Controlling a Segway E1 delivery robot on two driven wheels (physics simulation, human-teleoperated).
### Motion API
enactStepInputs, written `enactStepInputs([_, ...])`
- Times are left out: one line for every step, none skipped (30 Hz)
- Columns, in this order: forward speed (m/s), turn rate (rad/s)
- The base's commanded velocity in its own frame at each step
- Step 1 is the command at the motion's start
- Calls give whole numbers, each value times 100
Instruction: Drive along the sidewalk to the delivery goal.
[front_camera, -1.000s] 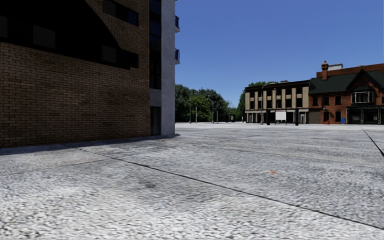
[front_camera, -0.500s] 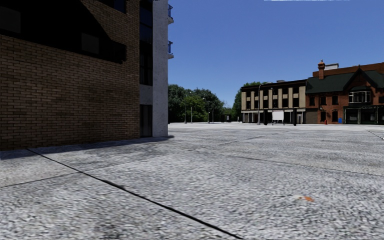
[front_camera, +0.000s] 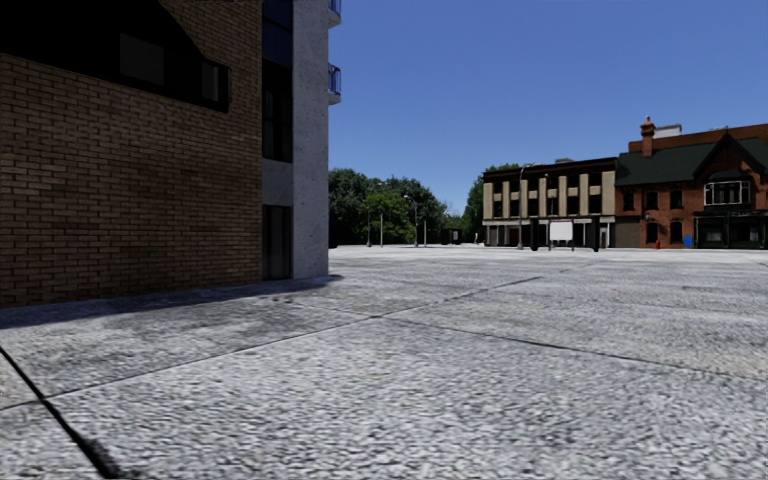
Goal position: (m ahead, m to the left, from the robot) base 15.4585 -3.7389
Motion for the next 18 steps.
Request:
enactStepInputs([200, 0])
enactStepInputs([200, 0])
enactStepInputs([200, 0])
enactStepInputs([200, 0])
enactStepInputs([200, 0])
enactStepInputs([200, 0])
enactStepInputs([200, 0])
enactStepInputs([200, 0])
enactStepInputs([200, 0])
enactStepInputs([200, 0])
enactStepInputs([200, 0])
enactStepInputs([200, 0])
enactStepInputs([200, 0])
enactStepInputs([200, 0])
enactStepInputs([200, 0])
enactStepInputs([200, 0])
enactStepInputs([200, 0])
enactStepInputs([200, 0])
